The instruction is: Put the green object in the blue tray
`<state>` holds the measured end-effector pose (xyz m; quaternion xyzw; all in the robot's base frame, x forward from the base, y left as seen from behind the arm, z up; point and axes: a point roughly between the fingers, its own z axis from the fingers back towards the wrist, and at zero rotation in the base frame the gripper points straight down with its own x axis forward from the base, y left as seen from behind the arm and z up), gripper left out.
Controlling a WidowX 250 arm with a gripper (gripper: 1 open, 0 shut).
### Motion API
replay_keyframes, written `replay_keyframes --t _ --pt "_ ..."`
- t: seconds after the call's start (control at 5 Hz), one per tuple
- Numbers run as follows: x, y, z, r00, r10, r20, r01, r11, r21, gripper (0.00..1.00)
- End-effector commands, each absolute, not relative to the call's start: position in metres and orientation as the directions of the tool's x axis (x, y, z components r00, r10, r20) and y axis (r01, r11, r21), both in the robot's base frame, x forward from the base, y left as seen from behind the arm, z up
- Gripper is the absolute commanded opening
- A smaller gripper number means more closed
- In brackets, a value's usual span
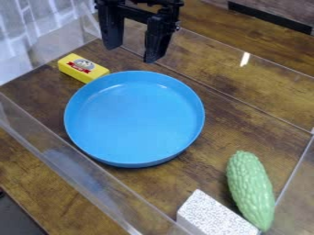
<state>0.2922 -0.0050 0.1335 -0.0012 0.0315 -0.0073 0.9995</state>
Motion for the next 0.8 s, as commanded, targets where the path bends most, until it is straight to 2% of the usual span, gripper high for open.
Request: replay_keyframes --t 0.0,0.6 --pt "0.291 -0.01 0.133 0.996 0.043 -0.079 -0.044 0.999 -0.005 1.0" --pt "0.299 -0.021 0.127 0.985 0.119 -0.123 -0.121 0.993 -0.011 1.0"
